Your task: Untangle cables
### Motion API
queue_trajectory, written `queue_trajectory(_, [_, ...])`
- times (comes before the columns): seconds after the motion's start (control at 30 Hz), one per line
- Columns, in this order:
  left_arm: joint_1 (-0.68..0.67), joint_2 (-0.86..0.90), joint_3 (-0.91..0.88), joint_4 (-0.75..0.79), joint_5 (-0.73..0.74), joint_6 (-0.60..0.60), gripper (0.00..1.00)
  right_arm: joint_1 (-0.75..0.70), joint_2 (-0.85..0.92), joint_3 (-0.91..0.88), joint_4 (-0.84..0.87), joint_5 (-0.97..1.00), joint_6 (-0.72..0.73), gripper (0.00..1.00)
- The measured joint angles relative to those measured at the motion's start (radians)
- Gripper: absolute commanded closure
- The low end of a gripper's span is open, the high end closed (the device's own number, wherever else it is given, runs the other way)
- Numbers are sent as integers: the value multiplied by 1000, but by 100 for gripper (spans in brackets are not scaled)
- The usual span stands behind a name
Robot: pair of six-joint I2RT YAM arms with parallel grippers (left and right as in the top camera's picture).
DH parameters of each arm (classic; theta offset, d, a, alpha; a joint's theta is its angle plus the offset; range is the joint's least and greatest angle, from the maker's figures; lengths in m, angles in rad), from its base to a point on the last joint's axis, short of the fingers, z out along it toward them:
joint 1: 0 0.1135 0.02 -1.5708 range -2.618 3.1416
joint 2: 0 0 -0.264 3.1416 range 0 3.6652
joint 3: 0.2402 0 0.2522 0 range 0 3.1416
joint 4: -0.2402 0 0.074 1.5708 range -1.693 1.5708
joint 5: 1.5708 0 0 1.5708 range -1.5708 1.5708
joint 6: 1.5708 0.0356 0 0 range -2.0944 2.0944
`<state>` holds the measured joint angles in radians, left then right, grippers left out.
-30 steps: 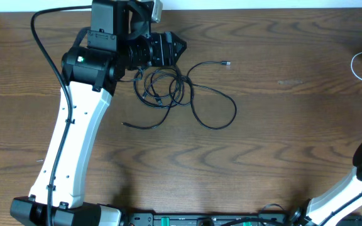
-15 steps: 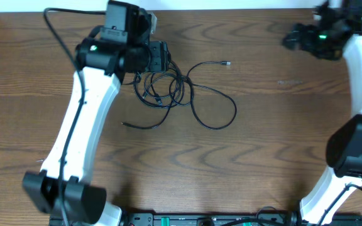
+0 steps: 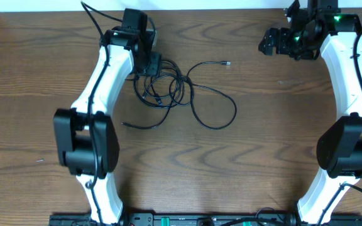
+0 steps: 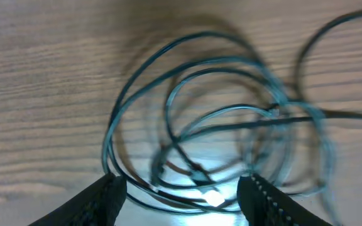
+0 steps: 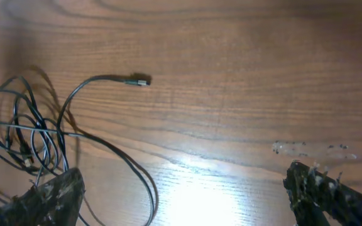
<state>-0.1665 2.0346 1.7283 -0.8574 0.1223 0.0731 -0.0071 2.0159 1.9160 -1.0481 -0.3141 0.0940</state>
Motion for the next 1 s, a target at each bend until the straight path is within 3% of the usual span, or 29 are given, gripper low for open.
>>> queue_trajectory(0.3, [32, 122, -1, 9, 85, 126, 38, 0, 1, 0, -11, 0, 0, 2])
queue_trajectory(0.4, [32, 150, -1, 22, 101, 140, 54, 0, 2, 0, -11, 0, 0, 2])
queue_trajectory(0.5, [32, 176, -1, 29, 111, 137, 88, 0, 3, 0, -11, 0, 0, 3])
queue_trajectory(0.53, [32, 181, -1, 29, 113, 137, 92, 0, 3, 0, -11, 0, 0, 3])
queue_trajectory(0.8, [32, 151, -1, 16, 148, 93, 92, 4, 5, 0, -10, 0, 0, 3])
queue_trajectory(1.0, [32, -79, 2, 141, 314, -3, 93, 21, 5, 0, -3, 3, 0, 3])
